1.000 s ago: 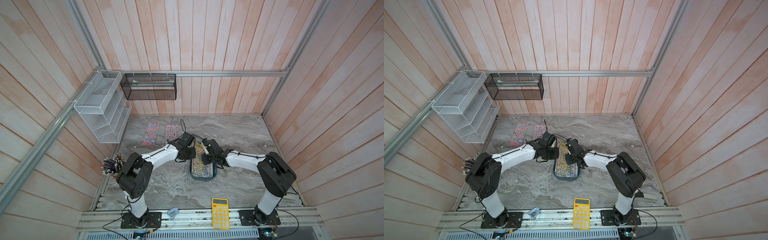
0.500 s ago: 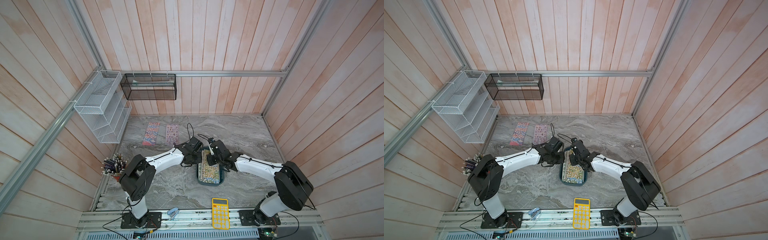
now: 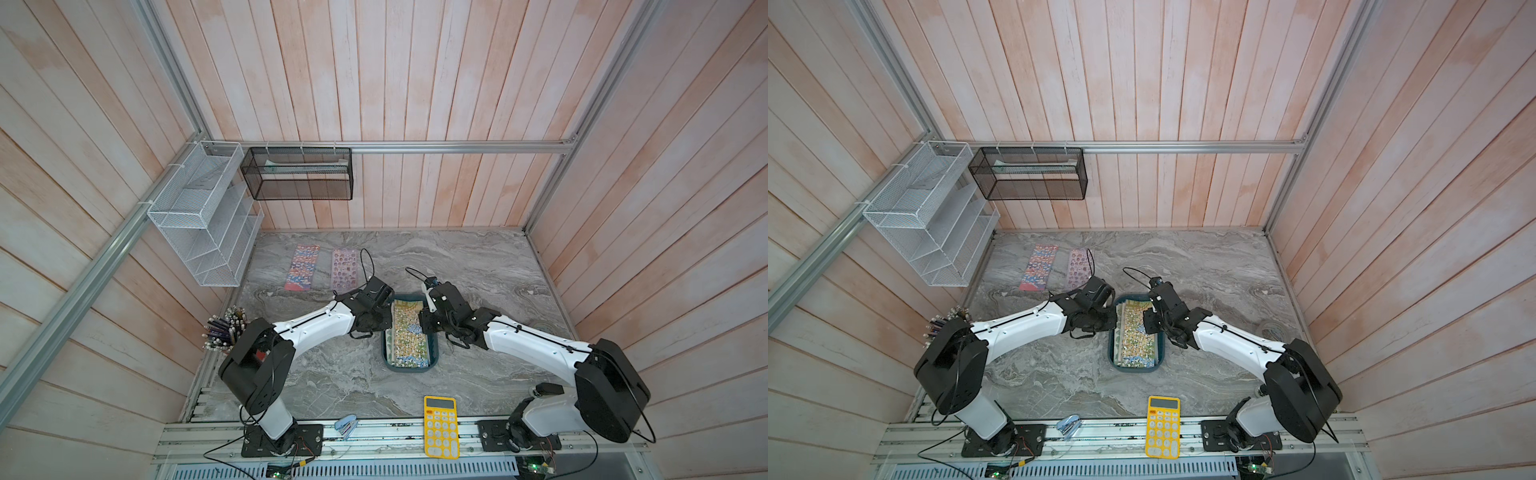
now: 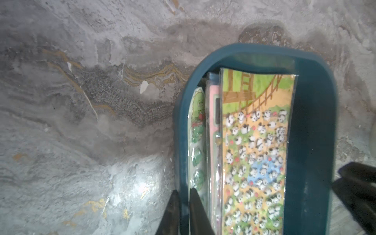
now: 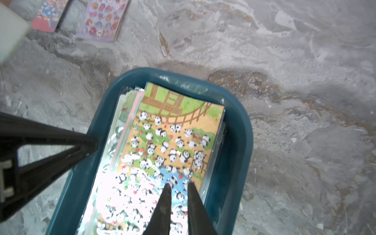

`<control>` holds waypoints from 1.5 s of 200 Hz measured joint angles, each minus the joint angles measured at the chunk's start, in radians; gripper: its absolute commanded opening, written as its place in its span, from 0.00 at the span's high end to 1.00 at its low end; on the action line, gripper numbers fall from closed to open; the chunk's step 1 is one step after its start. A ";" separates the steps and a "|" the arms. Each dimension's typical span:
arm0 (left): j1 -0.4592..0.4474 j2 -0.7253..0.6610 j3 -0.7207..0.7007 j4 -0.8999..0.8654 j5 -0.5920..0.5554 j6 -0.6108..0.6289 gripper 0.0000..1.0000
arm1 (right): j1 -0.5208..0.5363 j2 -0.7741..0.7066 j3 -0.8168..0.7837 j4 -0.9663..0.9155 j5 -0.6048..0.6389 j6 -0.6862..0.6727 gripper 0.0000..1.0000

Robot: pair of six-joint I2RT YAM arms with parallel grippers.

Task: Take the stickers out of the storage box
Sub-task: Pick up the sticker from the storage box.

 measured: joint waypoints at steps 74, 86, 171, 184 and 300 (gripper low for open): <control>0.000 -0.055 -0.011 0.039 0.005 -0.034 0.59 | 0.000 -0.032 -0.027 0.009 -0.097 0.021 0.42; 0.000 -0.056 -0.011 0.045 0.003 -0.033 0.59 | 0.000 -0.013 -0.024 0.013 -0.107 0.015 0.38; 0.013 -0.032 0.003 0.042 -0.008 -0.036 0.54 | 0.001 0.203 0.035 0.113 -0.172 0.010 0.59; 0.020 -0.032 0.003 0.044 -0.011 -0.036 0.54 | -0.001 0.216 0.034 0.132 -0.190 0.014 0.76; 0.046 -0.023 0.033 0.073 -0.010 -0.011 0.65 | -0.003 0.225 -0.007 0.248 -0.274 0.014 0.88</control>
